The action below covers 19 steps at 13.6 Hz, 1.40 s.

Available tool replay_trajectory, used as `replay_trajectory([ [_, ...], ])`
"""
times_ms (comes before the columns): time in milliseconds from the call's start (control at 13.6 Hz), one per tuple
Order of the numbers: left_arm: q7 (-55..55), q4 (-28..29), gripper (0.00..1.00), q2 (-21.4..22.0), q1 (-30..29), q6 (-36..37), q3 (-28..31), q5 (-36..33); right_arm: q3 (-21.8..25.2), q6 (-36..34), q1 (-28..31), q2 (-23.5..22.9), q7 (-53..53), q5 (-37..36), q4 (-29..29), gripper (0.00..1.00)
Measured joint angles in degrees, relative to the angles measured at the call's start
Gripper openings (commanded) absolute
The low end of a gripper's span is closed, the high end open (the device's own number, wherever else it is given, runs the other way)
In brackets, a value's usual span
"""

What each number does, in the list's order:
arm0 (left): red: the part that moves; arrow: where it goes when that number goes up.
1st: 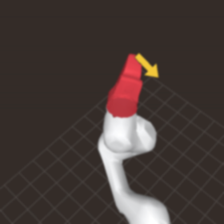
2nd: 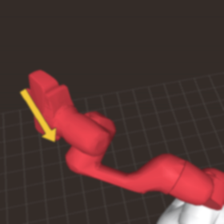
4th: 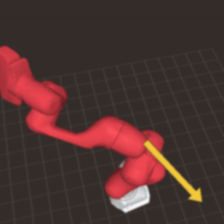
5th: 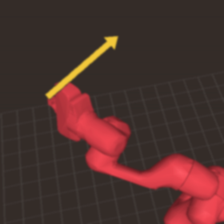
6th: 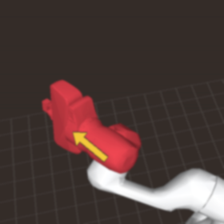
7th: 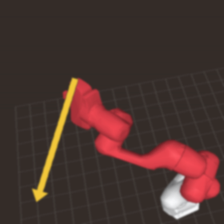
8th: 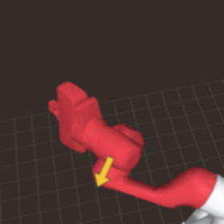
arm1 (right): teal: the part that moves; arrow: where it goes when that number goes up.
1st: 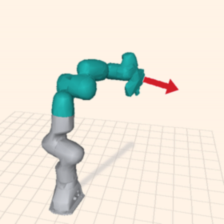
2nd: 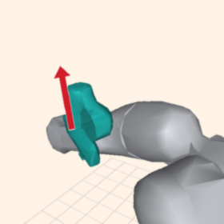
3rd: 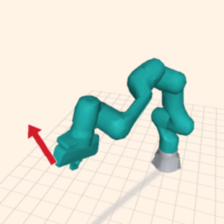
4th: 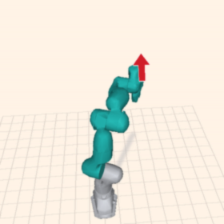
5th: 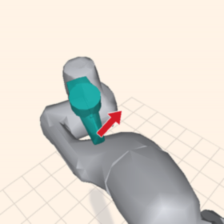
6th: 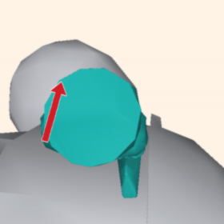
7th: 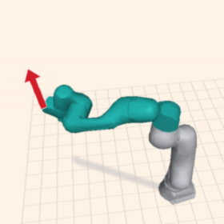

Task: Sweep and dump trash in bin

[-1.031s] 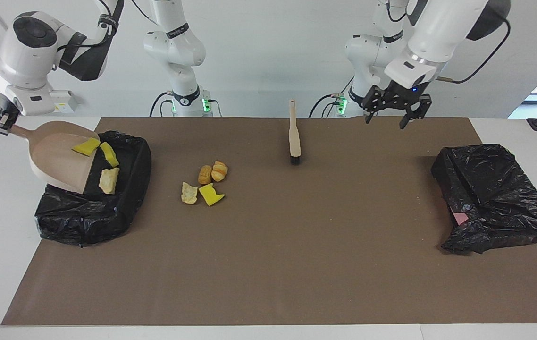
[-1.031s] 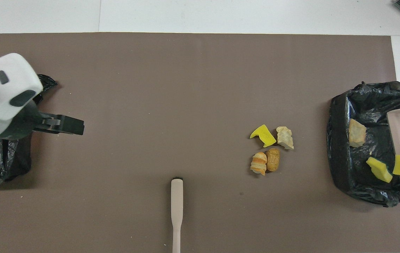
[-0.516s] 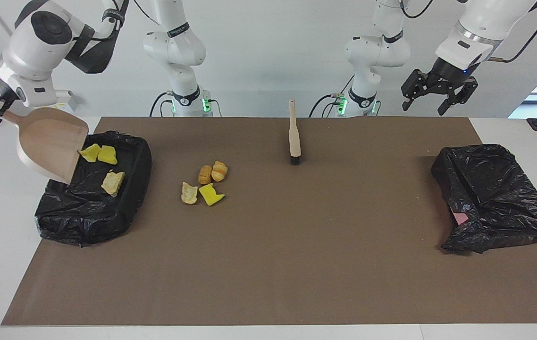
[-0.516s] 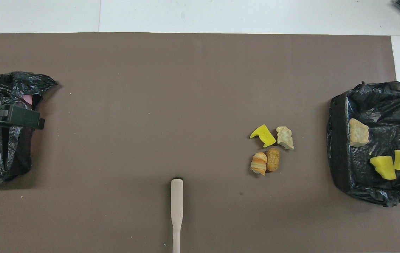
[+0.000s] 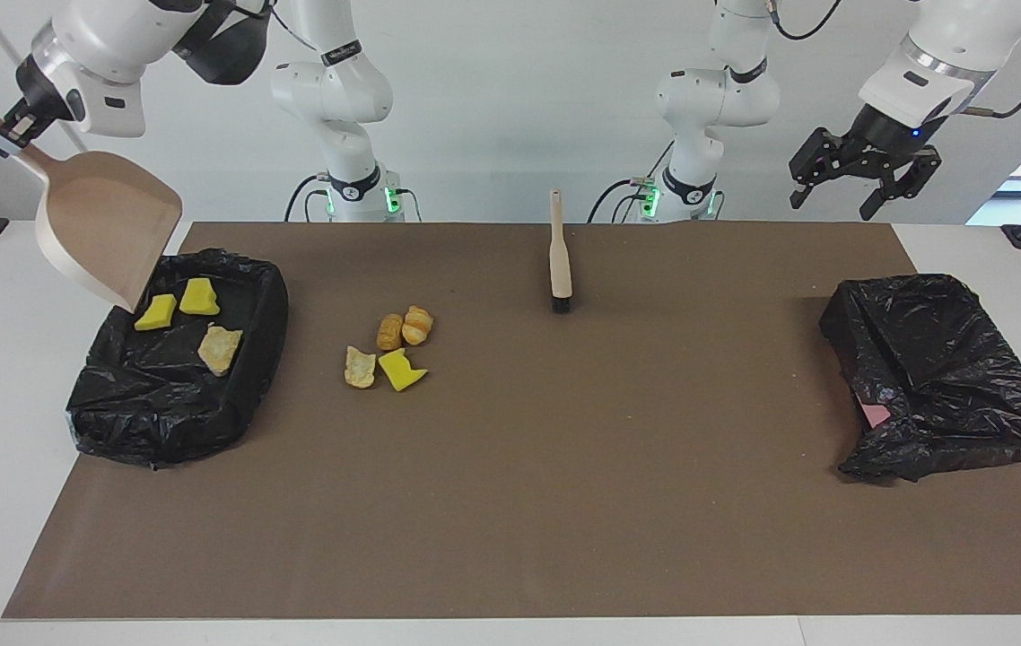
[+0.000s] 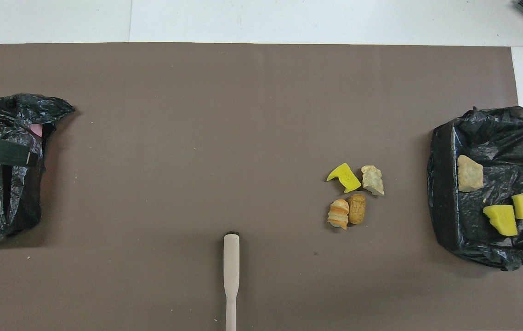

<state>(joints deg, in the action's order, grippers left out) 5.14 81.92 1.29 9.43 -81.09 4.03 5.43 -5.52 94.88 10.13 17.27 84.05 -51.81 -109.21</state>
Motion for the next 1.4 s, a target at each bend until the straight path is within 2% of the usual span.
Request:
replay_trajectory([
  [295, 0.22, 0.27, 1.0, 0.38, 0.0, 0.63, -0.22, 0.0, -3.65, -3.88, -0.07, 0.04, -13.14, 15.16, 1.52, 0.0],
  [516, 0.27, 0.34, 1.0, 0.44, 0.0, 0.8, -0.22, 0.0, -8.39, -4.85, -0.31, -1.02, -29.06, 24.9, 1.39, 0.0],
  [810, 0.27, 0.35, 1.0, 0.44, -0.01, 0.86, -0.22, 0.0, -13.68, -3.72, -1.61, -5.09, -52.14, 36.67, 1.48, 0.0],
  [1031, 0.26, 0.39, 1.0, 0.44, -0.04, 0.88, -0.21, 0.0, -15.11, -0.75, -7.19, -11.03, -70.72, 40.05, 3.51, 0.0],
  [1399, 0.27, 0.44, 1.0, 0.46, -0.05, 0.88, -0.38, -2.95, -15.36, 8.77, -17.39, -25.32, -98.24, 42.0, 8.83, 0.0],
])
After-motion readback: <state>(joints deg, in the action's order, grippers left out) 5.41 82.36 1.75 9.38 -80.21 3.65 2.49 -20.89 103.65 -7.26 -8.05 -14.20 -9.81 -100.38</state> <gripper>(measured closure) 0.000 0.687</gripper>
